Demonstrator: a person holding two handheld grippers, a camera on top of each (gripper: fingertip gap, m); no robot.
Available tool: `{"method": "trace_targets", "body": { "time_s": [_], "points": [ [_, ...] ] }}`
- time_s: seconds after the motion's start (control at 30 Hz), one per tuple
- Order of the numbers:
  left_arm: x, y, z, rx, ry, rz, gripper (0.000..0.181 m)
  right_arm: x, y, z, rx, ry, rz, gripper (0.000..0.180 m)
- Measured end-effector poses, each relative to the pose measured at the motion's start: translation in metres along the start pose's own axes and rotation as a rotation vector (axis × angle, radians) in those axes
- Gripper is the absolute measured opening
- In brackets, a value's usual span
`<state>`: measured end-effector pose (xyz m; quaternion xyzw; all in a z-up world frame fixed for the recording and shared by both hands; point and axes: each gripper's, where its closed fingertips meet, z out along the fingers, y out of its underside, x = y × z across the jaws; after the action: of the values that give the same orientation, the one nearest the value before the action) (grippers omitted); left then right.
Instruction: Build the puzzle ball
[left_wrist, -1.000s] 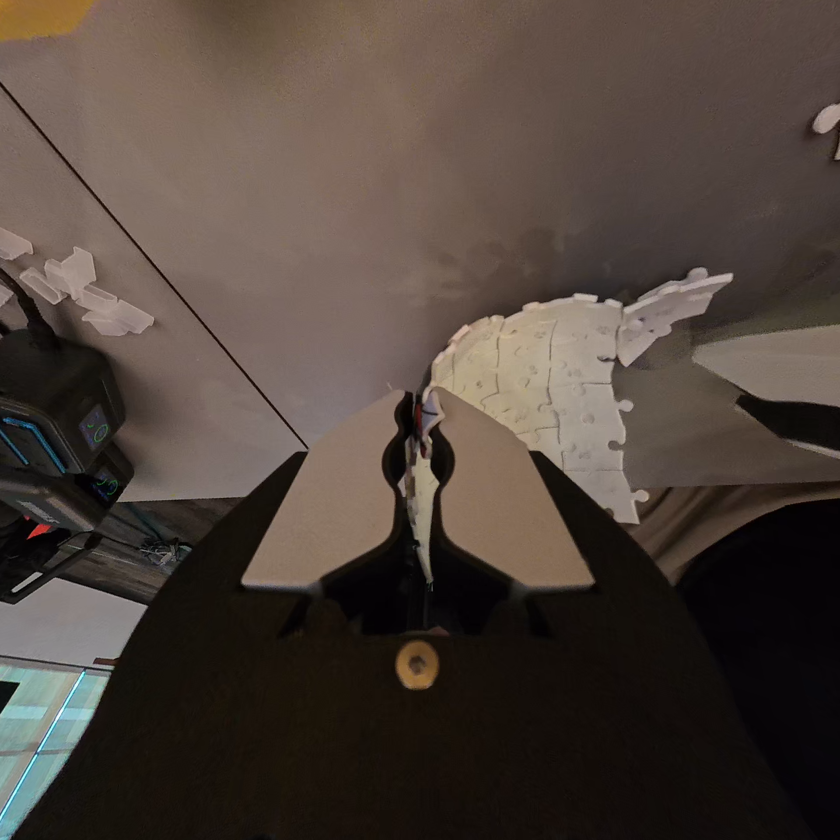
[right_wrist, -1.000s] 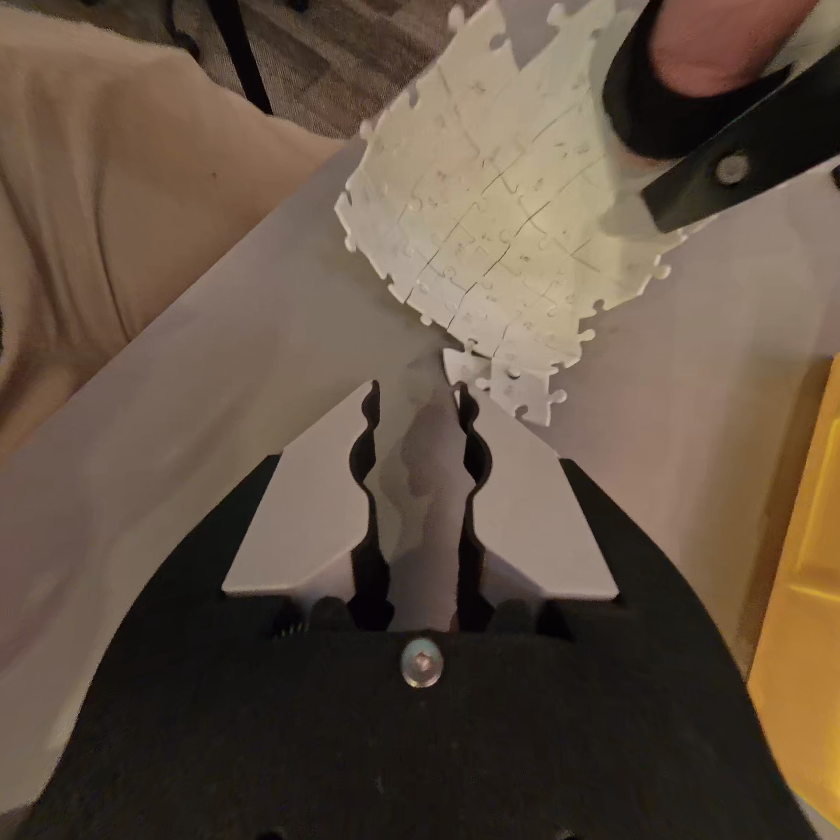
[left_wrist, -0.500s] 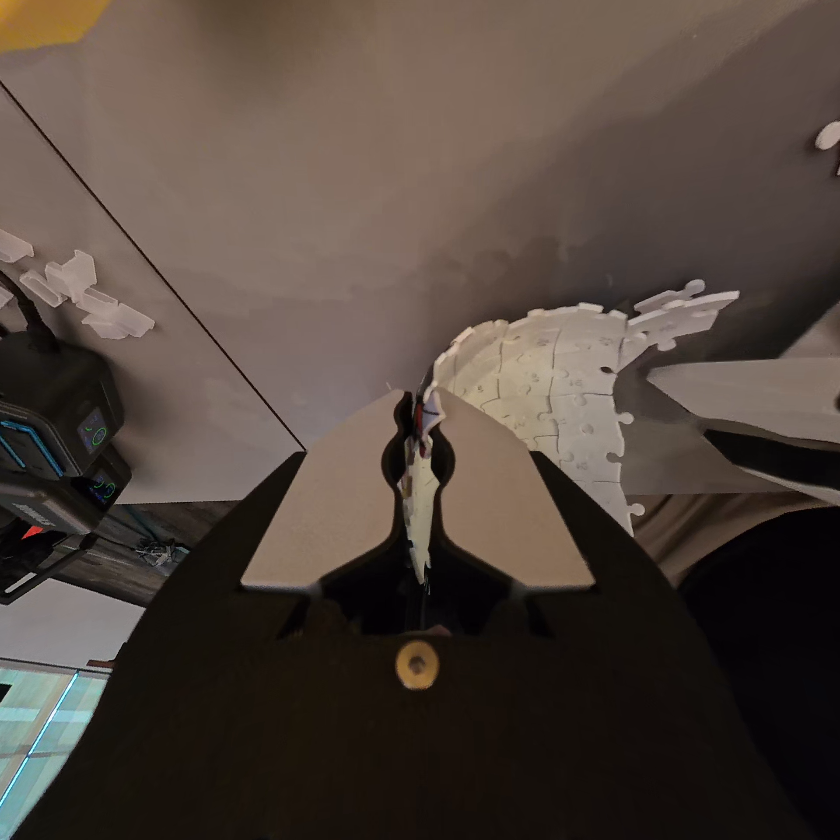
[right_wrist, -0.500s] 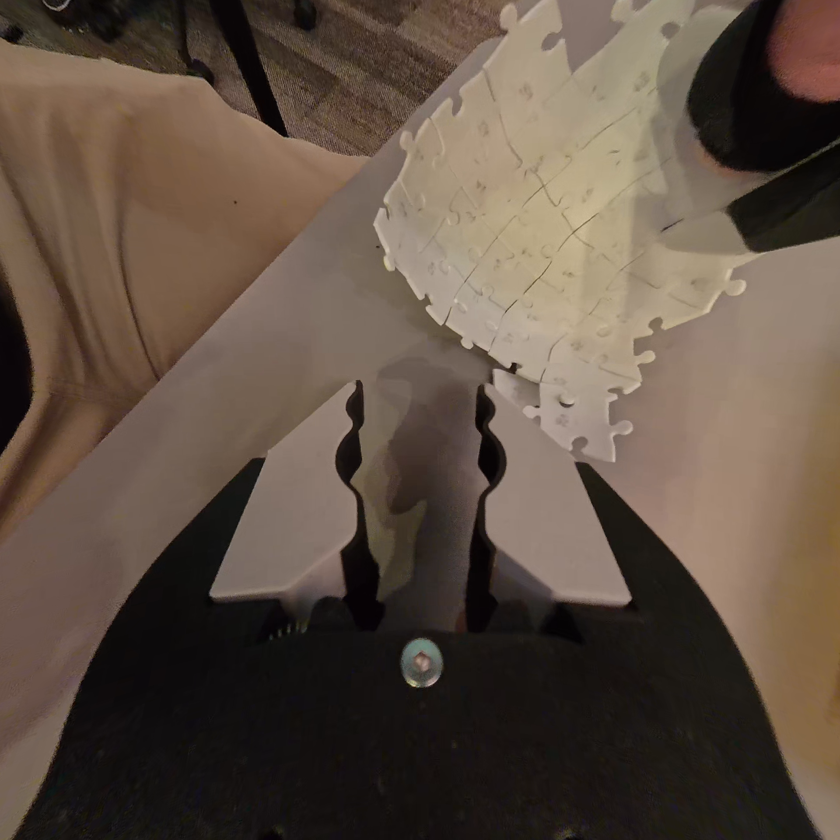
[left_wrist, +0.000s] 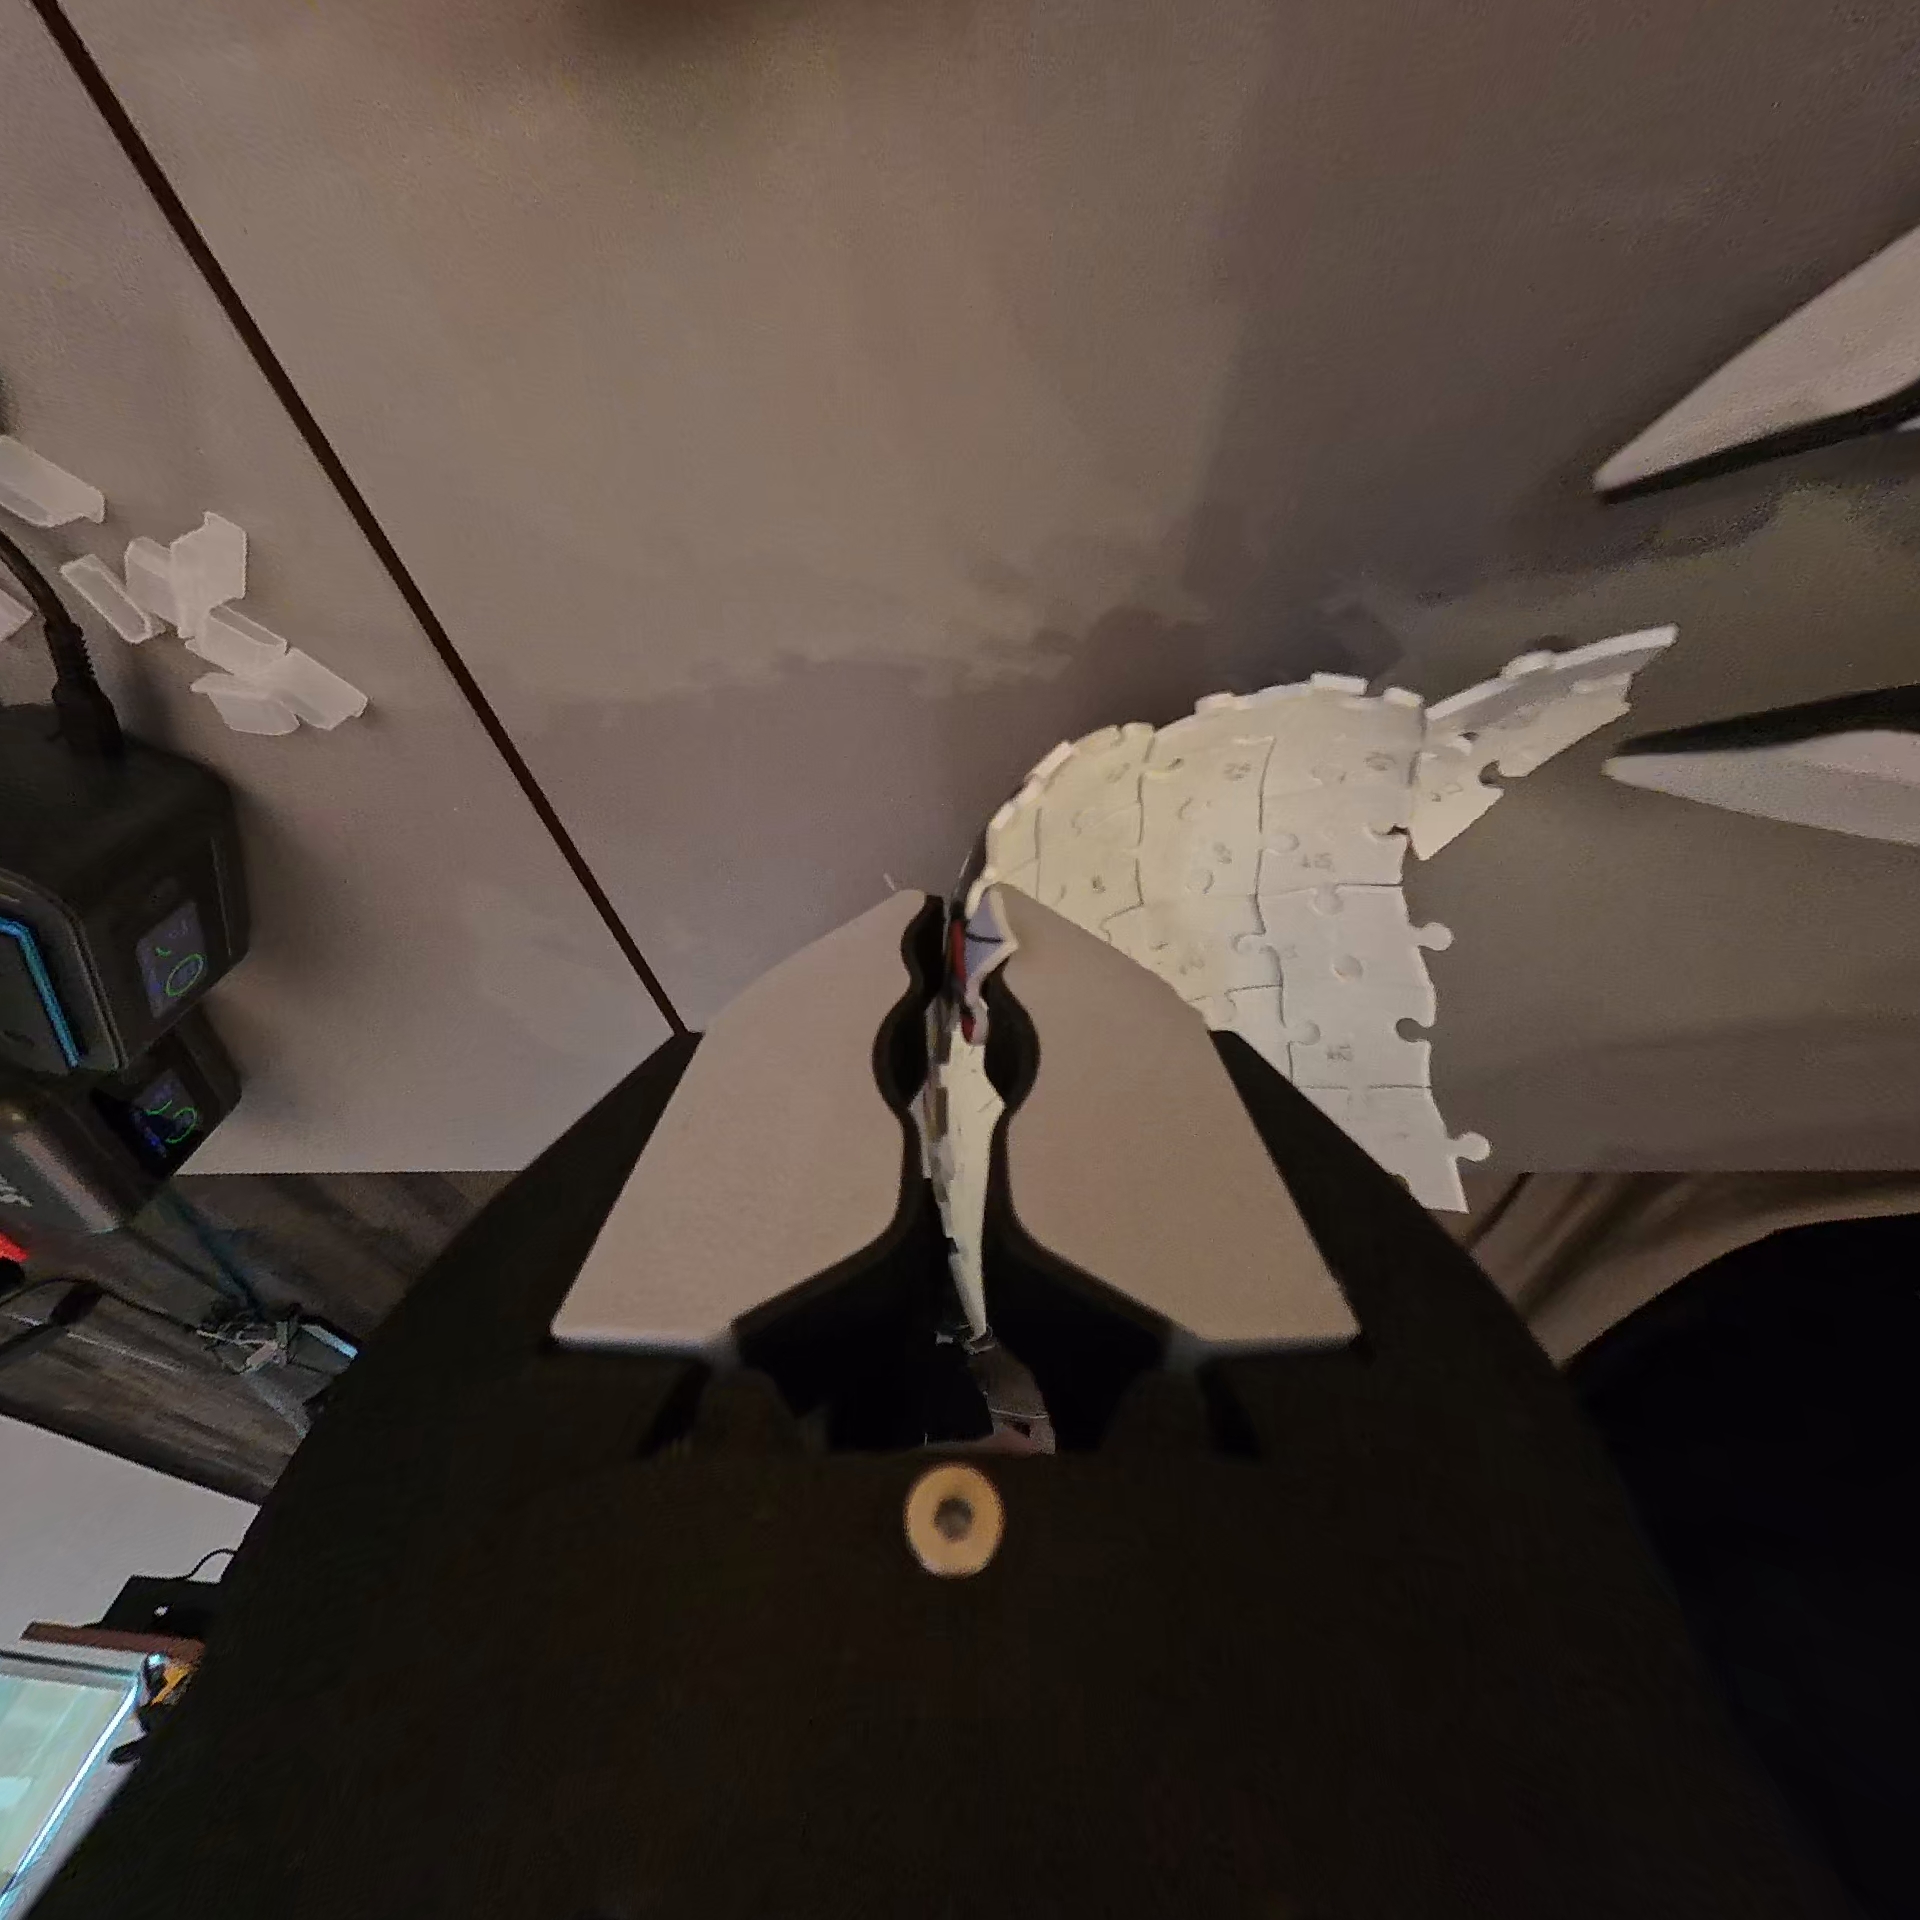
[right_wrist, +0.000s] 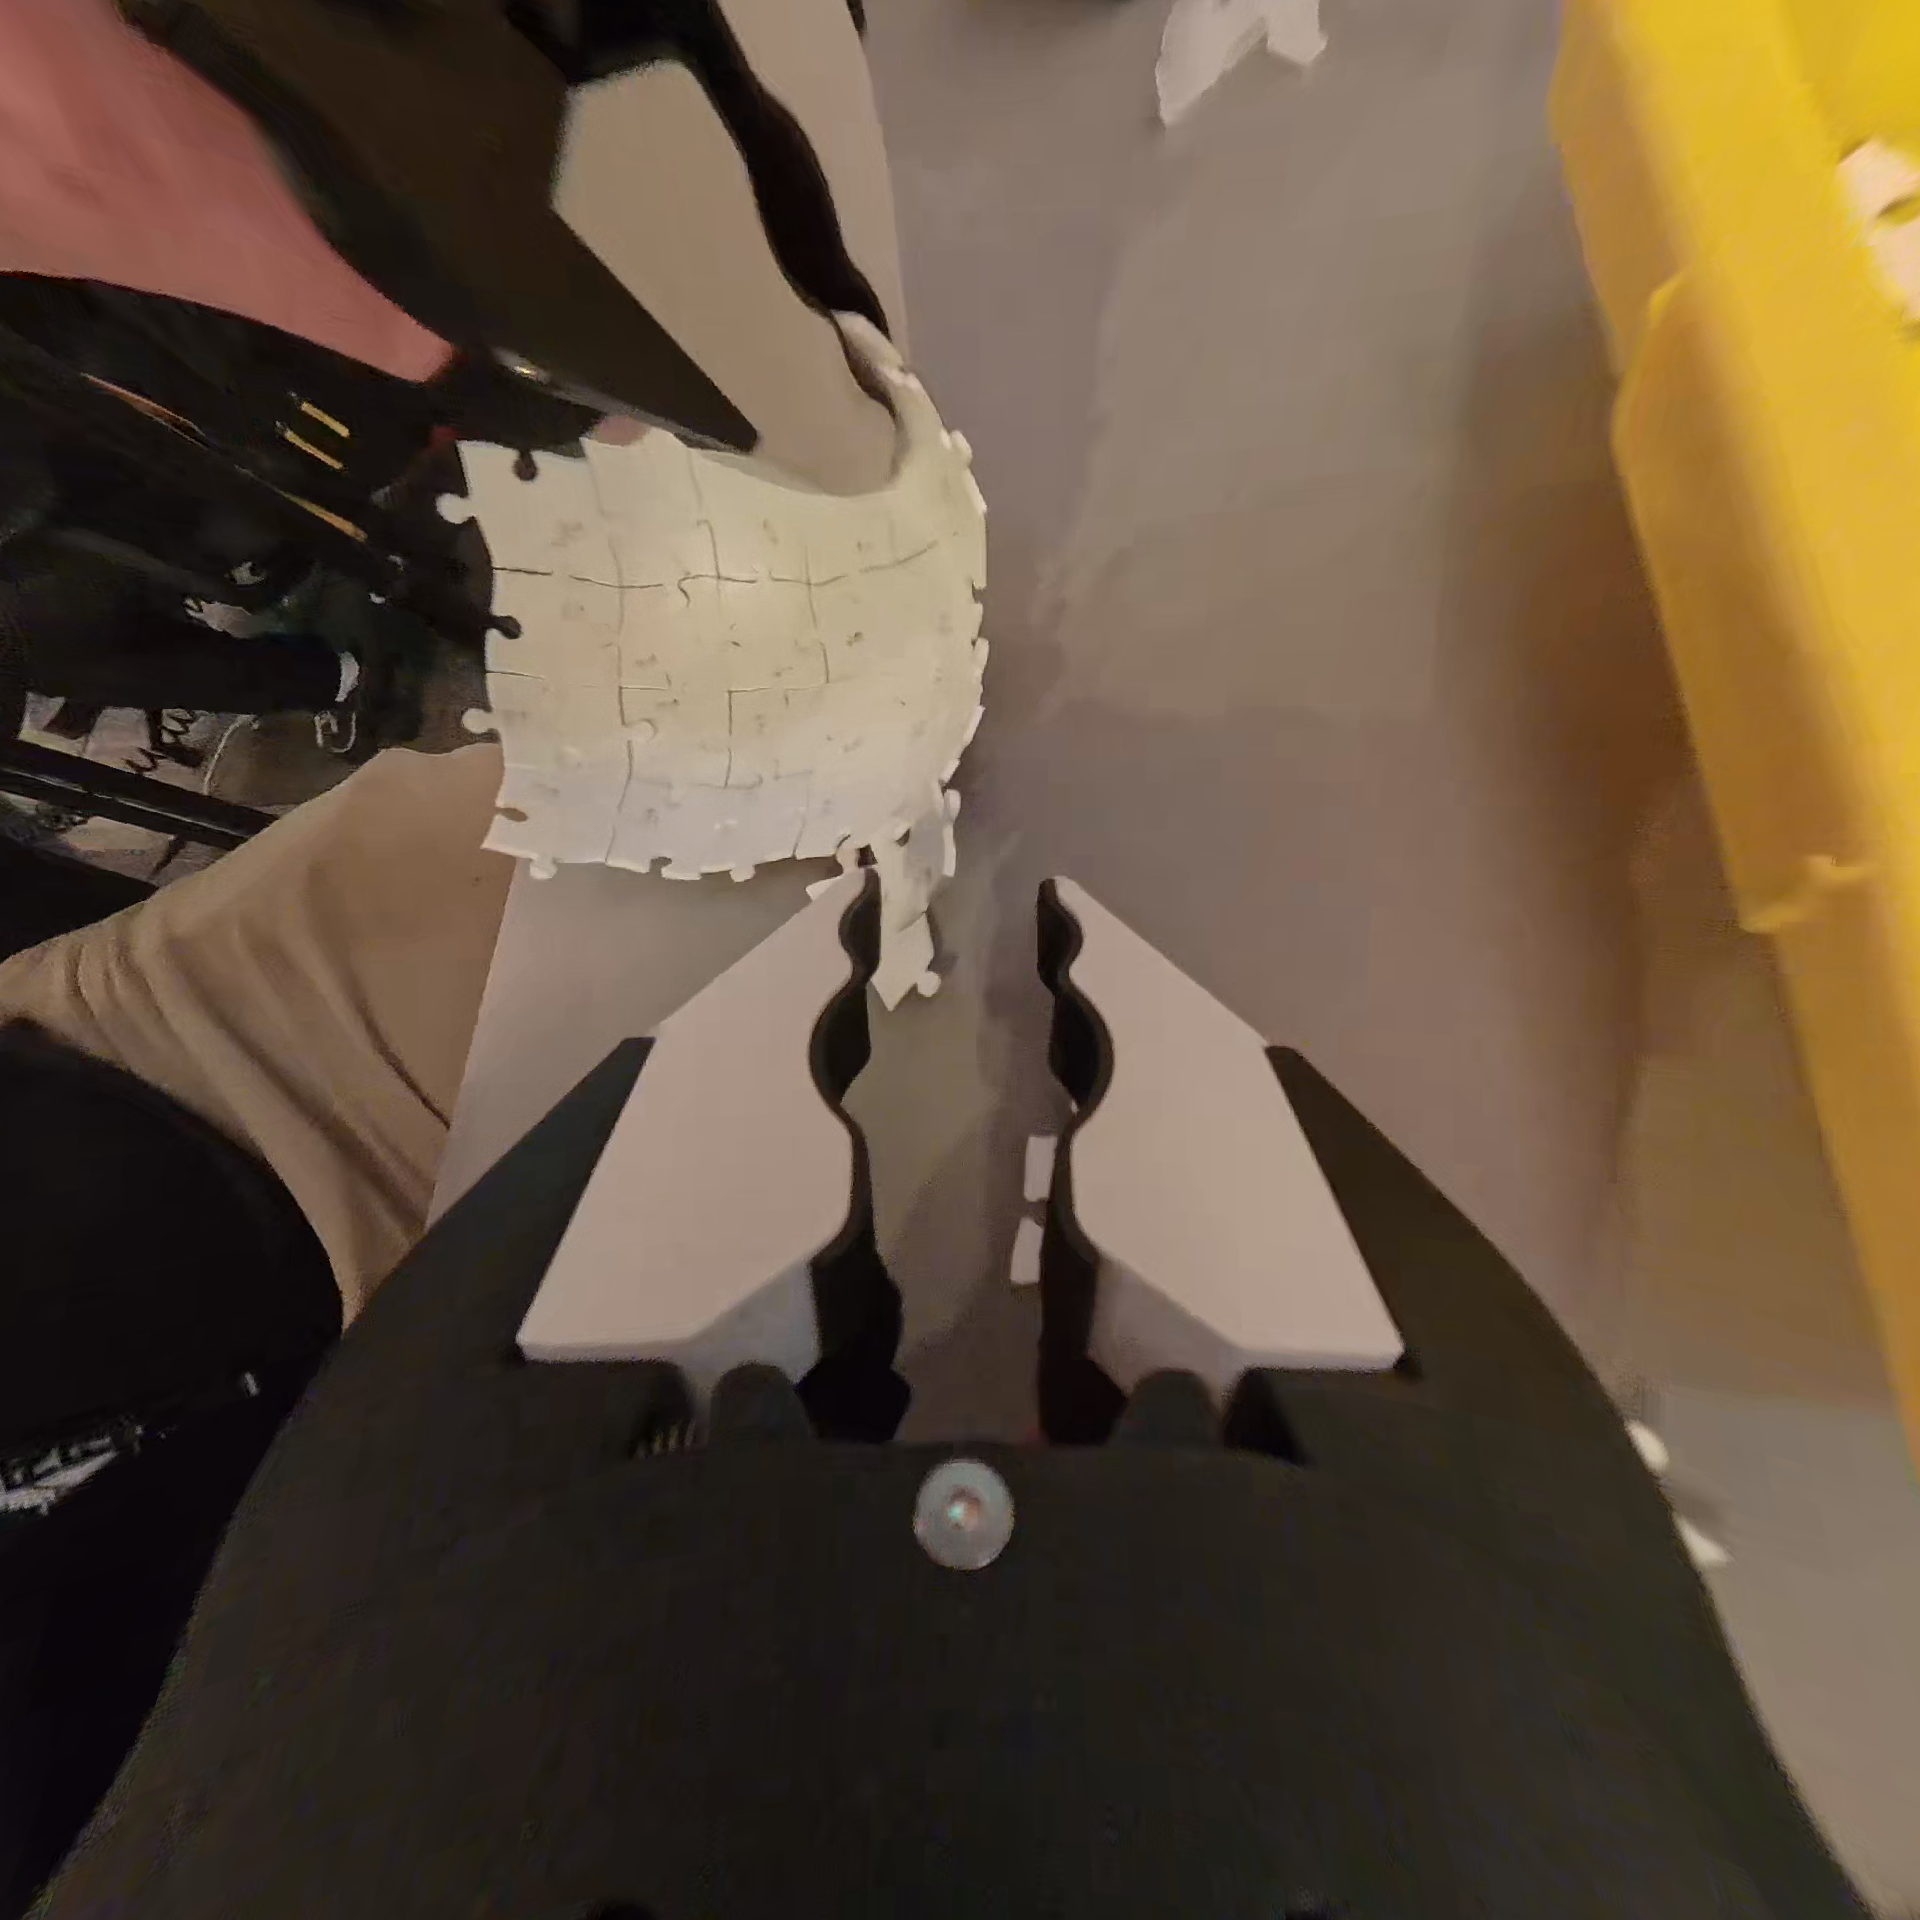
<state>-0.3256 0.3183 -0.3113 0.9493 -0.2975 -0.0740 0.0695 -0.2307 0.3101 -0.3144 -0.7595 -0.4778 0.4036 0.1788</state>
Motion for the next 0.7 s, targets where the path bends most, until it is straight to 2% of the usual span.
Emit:
{"method": "trace_targets", "body": {
  "time_s": [0.13,0.27,0.7],
  "points": [
    [-0.001,0.0,0.0,0.016,-0.002,-0.011,0.005,-0.007,0.001,0.02,-0.009,-0.04,0.072,0.026],
    [-0.001,0.0,0.0,0.03,-0.007,-0.014,0.005,-0.012,-0.003,0.027,0.009,-0.048,0.108,0.006],
    [0.003,0.004,-0.004,0.091,0.02,-0.017,0.004,-0.004,-0.006,0.028,0.063,-0.042,0.192,0.0]
  ]
}}
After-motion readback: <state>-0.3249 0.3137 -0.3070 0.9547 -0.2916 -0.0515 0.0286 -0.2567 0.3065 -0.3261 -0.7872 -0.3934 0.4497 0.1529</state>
